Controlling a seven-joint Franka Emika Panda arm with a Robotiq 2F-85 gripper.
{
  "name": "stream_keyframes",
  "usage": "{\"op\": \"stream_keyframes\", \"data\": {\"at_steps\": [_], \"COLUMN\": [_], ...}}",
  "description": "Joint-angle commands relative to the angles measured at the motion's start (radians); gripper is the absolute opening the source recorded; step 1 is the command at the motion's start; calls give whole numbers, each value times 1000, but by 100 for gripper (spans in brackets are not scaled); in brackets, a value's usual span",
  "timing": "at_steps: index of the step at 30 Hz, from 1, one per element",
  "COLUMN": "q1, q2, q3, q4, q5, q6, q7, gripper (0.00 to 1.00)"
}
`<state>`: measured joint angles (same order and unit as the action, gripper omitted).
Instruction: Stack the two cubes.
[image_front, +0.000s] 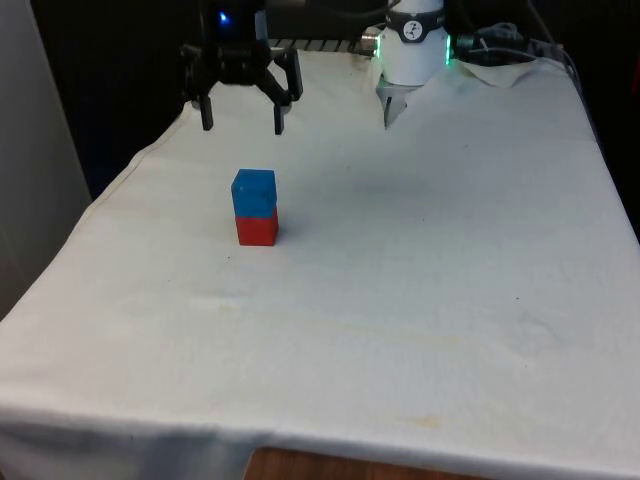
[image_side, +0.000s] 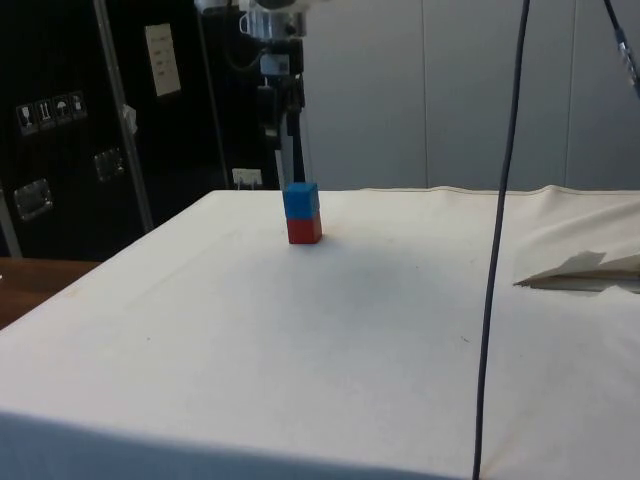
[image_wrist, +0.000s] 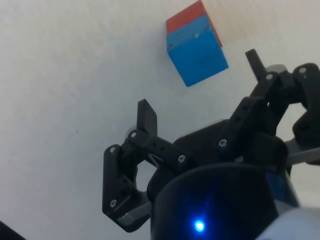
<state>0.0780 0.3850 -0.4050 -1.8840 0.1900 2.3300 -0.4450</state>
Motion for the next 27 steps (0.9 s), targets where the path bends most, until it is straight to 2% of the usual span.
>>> {"op": "stream_keyframes", "data": {"at_steps": [1, 7, 10, 16, 17, 19, 26, 27], "q1": [4, 3, 0, 7, 2, 9, 11, 7], "q2": [-8, -36, -37, -55, -52, -63, -78, -76], "q3": [-6, -6, -2, -6, -2, -7, -5, -2], "q4": [4, 14, 14, 21, 21, 25, 27, 25], "q5": [-12, -12, 0, -13, 0, -15, -15, -3], "q6": [-15, -39, -32, -50, -40, -56, -60, -51], "q7": [10, 12, 3, 15, 4, 17, 17, 6], "gripper": [100, 100, 100, 100, 100, 100, 100, 100]}}
